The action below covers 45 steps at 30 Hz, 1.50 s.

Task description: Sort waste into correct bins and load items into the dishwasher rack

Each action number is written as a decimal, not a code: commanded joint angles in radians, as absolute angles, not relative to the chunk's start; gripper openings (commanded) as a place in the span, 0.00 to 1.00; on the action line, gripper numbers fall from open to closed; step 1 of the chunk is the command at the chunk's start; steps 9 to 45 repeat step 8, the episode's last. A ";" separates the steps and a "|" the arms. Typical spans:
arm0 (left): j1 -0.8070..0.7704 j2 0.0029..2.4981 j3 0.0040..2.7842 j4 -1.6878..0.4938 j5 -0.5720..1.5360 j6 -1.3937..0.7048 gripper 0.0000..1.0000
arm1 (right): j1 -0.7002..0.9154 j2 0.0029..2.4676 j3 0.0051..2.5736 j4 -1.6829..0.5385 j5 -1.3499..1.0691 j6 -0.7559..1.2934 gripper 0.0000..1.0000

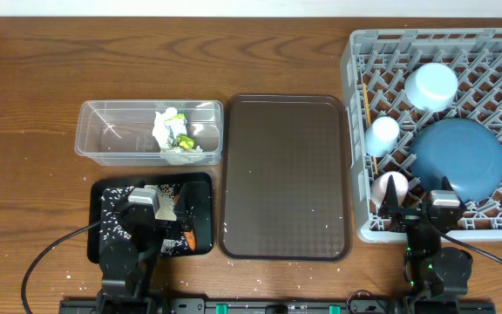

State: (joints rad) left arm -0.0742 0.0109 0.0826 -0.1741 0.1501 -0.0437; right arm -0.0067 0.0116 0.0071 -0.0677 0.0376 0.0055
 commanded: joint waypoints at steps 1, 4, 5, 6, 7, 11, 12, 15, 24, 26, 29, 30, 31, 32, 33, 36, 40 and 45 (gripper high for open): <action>-0.078 0.004 0.054 -0.174 0.145 -0.023 0.91 | 0.007 0.006 0.005 -0.072 0.037 -0.009 0.99; -0.078 0.004 0.054 -0.174 0.145 -0.023 0.91 | 0.007 0.006 0.006 -0.072 0.037 -0.009 0.99; -0.078 0.004 0.054 -0.174 0.145 -0.023 0.91 | 0.007 0.006 0.005 -0.072 0.037 -0.009 0.99; -0.078 0.004 0.054 -0.174 0.145 -0.023 0.91 | 0.007 0.006 0.006 -0.072 0.037 -0.009 0.99; -0.078 0.004 0.054 -0.174 0.145 -0.023 0.91 | 0.007 0.006 0.006 -0.072 0.037 -0.009 0.99; -0.078 0.004 0.054 -0.174 0.144 -0.023 0.91 | 0.007 0.007 0.006 -0.072 0.037 -0.009 0.99; -0.078 0.004 0.054 -0.174 0.144 -0.023 0.91 | 0.007 0.007 0.006 -0.072 0.037 -0.009 0.99; -0.078 0.004 0.054 -0.174 0.144 -0.023 0.91 | 0.007 0.007 0.006 -0.072 0.037 -0.009 0.99; -0.078 0.004 0.054 -0.174 0.144 -0.023 0.91 | 0.007 0.007 0.006 -0.072 0.037 -0.009 0.99; -0.078 0.004 0.054 -0.174 0.144 -0.023 0.91 | 0.007 0.007 0.006 -0.072 0.037 -0.009 0.99; -0.078 0.004 0.054 -0.174 0.144 -0.023 0.91 | 0.007 0.007 0.006 -0.072 0.037 -0.009 0.99; -0.078 0.004 0.054 -0.174 0.144 -0.023 0.91 | 0.007 0.007 0.006 -0.072 0.037 -0.009 0.99; -0.078 0.004 0.054 -0.174 0.144 -0.023 0.91 | 0.007 0.007 0.006 -0.072 0.037 -0.009 0.99; -0.078 0.004 0.054 -0.174 0.144 -0.023 0.91 | 0.007 0.007 0.006 -0.072 0.037 -0.009 0.99; -0.078 0.004 0.054 -0.174 0.144 -0.023 0.91 | 0.007 0.007 0.006 -0.072 0.037 -0.009 0.99; -0.078 0.004 0.054 -0.174 0.144 -0.023 0.91 | 0.007 0.007 0.006 -0.072 0.037 -0.009 0.99; -0.078 0.004 0.054 -0.174 0.144 -0.023 0.91 | 0.007 0.007 0.006 -0.072 0.037 -0.009 0.99; -0.078 0.004 0.054 -0.174 0.144 -0.023 0.91 | 0.007 0.007 0.006 -0.072 0.037 -0.009 0.99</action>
